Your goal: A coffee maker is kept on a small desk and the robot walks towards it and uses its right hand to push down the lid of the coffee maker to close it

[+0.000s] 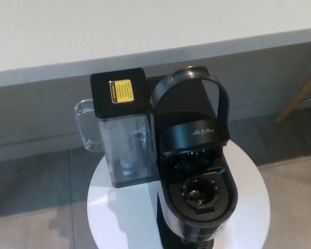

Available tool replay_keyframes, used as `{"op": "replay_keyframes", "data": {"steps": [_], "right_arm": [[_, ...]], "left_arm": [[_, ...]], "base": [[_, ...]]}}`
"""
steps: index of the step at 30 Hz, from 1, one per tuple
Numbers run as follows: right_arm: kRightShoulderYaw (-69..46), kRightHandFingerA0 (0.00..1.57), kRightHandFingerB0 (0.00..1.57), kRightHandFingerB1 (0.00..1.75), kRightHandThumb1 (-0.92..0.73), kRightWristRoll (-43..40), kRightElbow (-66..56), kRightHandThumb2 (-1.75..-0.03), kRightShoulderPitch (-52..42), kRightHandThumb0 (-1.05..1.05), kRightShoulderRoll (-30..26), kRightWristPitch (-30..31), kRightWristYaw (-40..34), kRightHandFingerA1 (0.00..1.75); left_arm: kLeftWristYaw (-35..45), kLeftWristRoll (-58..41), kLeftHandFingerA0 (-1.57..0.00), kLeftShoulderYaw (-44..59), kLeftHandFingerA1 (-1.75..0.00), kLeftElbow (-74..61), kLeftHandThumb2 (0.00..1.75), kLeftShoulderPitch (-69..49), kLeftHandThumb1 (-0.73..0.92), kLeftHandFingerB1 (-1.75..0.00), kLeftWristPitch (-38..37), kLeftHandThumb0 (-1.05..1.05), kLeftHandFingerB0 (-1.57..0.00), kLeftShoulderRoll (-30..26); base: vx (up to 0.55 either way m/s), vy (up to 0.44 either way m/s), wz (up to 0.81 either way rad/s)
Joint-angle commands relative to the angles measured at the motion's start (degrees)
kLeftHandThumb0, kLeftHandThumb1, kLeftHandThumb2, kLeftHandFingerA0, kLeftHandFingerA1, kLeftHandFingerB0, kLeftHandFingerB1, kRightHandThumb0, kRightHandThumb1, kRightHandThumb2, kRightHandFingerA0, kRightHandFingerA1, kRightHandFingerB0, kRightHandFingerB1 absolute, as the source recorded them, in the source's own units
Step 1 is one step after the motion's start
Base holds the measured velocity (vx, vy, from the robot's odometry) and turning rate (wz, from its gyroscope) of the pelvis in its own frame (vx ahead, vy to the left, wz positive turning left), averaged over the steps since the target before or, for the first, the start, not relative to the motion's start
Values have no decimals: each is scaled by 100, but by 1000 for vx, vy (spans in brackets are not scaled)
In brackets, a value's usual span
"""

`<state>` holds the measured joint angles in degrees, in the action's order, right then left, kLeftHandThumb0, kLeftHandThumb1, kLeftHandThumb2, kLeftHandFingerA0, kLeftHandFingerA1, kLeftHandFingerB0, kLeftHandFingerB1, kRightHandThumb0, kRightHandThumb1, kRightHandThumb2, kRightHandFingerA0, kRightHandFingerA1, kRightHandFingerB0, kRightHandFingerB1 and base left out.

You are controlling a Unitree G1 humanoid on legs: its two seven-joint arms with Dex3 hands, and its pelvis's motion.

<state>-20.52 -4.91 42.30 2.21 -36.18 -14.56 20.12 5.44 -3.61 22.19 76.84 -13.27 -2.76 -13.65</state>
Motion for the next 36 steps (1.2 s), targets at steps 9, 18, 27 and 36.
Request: {"op": "replay_keyframes", "data": {"steps": [9, 18, 27, 36], "right_arm": [[-30, 12, 0, 22, -69, -76, -56, -107, -49, -92, -56, 102, 28, 27], [1564, 16, 3, 35, -70, 432, -2250, -113, 2821, -89, 477, 1564, 379, 58], [1837, 19, 9, 33, -91, 442, -2587, -68, 3001, -94, 496, 1989, 258, 54], [2516, 18, 10, 35, -91, 711, -2629, -68, 4074, -92, 819, 2097, 446, 55]], "left_arm": [[-67, -51, -1, 20, -52, -3, 87, -7, 44, -49, -199, -71, -9, -72], [319, -913, -1, 923, -61, -407, 99, 342, 52, -62, -918, -76, -10, -132], [788, -1134, -13, 1397, -64, -610, 102, 950, 40, -57, -1095, -42, -4, -310], [635, -1035, -13, 1292, -63, -410, 100, 773, 37, -57, -1032, -42, -6, -246]], "base": [[0, 0, 0], [-6, 0, -2], [9, -4, 7], [1, -3, -2]]}}
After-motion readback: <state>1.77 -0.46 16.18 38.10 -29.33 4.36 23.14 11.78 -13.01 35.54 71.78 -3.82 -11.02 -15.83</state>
